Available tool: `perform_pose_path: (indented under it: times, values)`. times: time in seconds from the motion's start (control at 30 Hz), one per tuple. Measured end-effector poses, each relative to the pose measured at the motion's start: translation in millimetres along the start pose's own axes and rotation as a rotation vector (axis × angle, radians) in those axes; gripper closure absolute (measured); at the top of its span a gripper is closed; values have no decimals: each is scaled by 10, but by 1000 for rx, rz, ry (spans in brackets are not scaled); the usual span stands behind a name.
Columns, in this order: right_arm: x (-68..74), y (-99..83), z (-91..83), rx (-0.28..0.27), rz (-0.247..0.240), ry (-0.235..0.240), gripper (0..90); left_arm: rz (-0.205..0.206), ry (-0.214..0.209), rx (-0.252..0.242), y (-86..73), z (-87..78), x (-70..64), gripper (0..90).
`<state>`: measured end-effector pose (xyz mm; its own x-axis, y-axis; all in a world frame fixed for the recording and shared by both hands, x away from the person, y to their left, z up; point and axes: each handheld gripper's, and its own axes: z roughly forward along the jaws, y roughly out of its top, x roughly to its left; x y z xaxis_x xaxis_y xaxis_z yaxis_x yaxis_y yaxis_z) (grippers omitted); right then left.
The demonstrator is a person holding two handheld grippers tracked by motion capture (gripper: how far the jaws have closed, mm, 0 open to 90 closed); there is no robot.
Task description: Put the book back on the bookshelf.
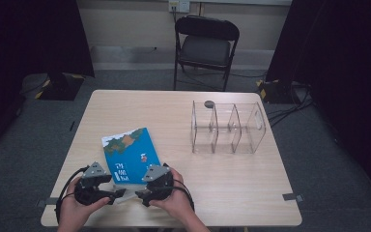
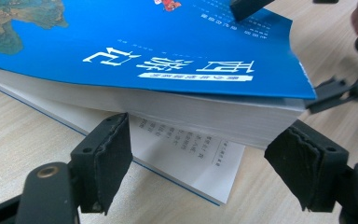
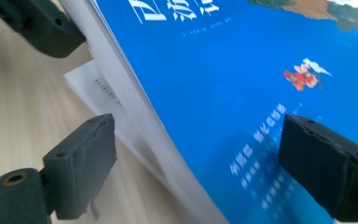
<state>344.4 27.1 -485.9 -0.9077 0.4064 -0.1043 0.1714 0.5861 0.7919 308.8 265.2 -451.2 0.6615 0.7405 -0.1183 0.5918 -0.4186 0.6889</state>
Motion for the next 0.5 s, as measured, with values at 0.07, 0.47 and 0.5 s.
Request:
perform_pose_path:
  times: [0.07, 0.47, 0.5]
  values:
    - [22, 7, 28, 0, -2, -15, 89, 2, -2, 2, 3, 1, 2, 228]
    - [101, 118, 179, 34, -33, -85, 88, 5, -8, 6, 9, -3, 14, 229]
    - [108, 134, 196, 42, -51, -87, 101, 6, -9, 10, 8, -3, 17, 229]
